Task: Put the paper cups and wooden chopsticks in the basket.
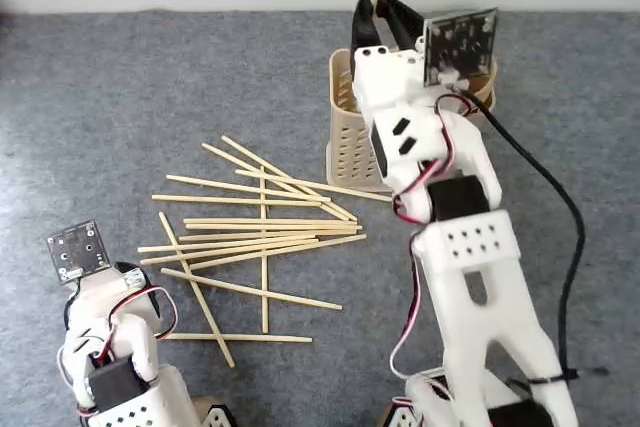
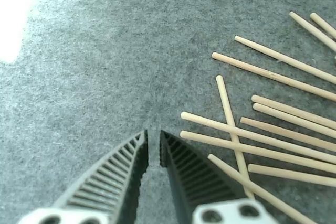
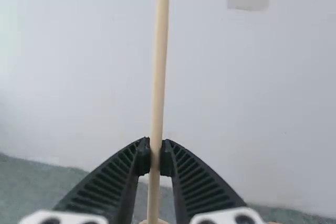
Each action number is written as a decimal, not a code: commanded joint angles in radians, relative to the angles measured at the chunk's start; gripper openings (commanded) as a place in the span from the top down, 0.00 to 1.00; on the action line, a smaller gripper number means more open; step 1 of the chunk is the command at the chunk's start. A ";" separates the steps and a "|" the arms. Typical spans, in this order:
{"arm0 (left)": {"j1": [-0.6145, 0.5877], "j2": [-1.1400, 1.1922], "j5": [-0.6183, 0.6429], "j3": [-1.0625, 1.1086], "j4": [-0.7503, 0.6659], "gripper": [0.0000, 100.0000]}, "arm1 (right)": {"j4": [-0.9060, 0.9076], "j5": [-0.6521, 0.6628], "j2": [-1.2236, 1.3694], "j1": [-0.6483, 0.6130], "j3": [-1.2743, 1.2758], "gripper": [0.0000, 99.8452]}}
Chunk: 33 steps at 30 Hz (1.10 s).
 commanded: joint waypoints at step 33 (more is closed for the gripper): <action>-0.078 -0.006 -0.008 -0.050 -0.020 0.96 | 0.978 0.313 0.142 -0.305 -0.060 0.93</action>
